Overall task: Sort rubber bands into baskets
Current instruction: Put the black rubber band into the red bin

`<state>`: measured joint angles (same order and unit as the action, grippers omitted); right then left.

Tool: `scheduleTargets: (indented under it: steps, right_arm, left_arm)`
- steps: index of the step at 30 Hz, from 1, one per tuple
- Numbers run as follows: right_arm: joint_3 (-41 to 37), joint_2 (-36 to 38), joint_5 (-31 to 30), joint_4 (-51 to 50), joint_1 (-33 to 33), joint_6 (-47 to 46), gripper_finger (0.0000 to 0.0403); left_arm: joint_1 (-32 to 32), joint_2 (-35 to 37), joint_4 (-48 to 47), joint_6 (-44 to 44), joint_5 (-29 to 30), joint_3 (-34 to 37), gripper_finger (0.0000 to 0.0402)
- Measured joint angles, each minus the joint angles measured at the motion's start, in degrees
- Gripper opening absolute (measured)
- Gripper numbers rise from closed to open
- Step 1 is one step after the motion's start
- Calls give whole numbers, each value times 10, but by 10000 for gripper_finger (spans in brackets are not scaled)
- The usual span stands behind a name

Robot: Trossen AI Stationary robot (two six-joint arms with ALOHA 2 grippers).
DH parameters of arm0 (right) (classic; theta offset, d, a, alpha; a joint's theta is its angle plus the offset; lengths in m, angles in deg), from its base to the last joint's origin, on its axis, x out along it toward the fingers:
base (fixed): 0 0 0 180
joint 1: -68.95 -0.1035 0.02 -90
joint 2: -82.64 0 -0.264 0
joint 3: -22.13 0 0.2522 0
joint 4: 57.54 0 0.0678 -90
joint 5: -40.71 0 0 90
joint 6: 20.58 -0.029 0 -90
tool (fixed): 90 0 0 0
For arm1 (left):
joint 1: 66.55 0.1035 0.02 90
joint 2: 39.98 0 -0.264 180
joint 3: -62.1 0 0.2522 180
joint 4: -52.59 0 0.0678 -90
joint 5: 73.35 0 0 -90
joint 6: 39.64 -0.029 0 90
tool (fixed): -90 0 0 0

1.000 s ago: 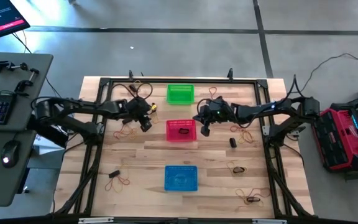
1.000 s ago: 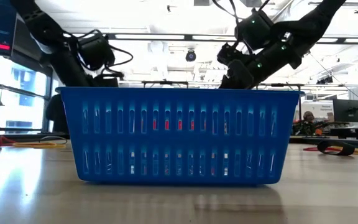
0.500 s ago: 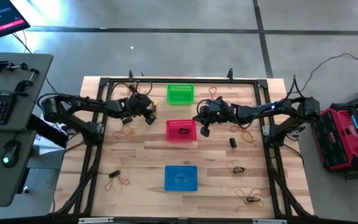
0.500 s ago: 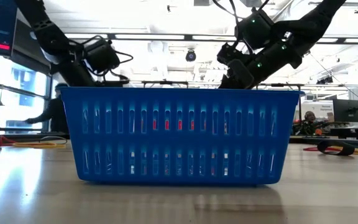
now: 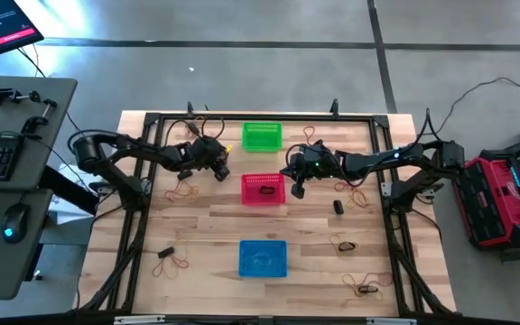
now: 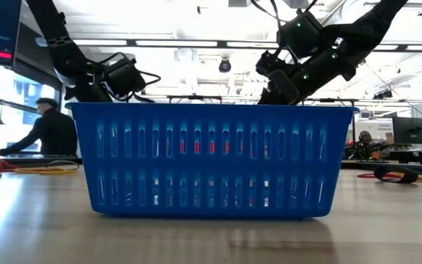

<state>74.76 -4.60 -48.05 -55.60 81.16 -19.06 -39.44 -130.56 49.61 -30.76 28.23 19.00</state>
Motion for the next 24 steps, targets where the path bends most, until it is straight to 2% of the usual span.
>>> scheduleTargets:
  steps: [3, 11, 19, 21, 24]
  right_arm:
    - [0, 0, 0, 0, 0, 0, 0]
    - [0, 0, 0, 0, 0, 0, 0]
    - [0, 0, 0, -2, 0, 0, 0]
    - [0, 0, 0, -3, 0, 0, 0]
    - [0, 0, 0, -13, 0, 0, 0]
  left_arm:
    - [2, -4, 5, -9, 14, 0, 127]
    - [2, 2, 29, -41, 29, 0, 11]
    - [-6, 34, 22, -75, 24, 0, 3]
    - [-14, 51, 25, -81, 2, 0, 3]
    - [-31, 86, 31, -99, -66, 0, 2]
